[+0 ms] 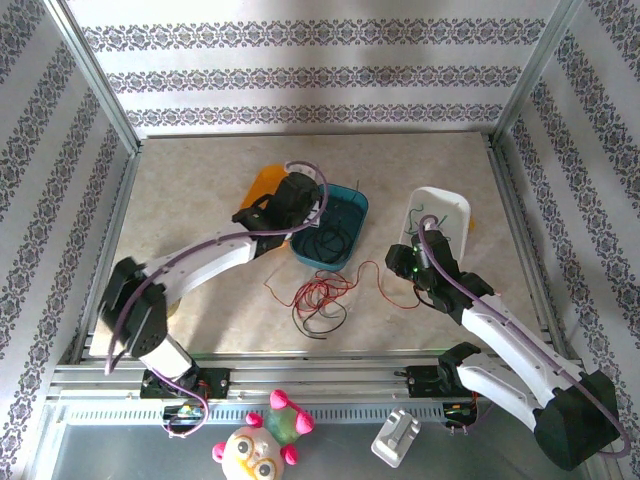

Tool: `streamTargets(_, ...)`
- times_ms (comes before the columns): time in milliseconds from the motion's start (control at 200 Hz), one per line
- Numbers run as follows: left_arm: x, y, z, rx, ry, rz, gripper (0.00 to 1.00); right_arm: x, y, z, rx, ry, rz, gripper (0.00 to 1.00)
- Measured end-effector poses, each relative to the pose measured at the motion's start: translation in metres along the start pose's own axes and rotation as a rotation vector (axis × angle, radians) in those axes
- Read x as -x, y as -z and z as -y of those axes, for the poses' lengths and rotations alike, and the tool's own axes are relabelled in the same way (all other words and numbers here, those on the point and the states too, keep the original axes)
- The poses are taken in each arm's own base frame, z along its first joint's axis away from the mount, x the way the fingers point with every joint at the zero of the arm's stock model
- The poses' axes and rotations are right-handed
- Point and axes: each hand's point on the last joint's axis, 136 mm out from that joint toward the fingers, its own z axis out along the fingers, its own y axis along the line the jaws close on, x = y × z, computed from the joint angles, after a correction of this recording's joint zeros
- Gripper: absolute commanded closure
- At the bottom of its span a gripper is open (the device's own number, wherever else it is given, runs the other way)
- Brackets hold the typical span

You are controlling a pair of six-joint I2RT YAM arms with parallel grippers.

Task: Untangle the cables

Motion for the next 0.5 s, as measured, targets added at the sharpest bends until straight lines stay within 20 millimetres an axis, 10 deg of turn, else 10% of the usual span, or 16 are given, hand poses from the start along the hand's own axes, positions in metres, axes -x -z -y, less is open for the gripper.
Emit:
streamTargets(175, -0.061, -0.039, 0.002, 0.011, 0.016, -0.184, 0.30, -0.009, -0.004, -0.003, 0.014, 0.013, -0.040, 0.58)
streamTargets(500, -0.045, 0.014, -0.009, -0.011, 0.085, -0.111, 0.21, -0.109, -0.033, -0.043, 0.107, 0.263, -0.364, 0.58)
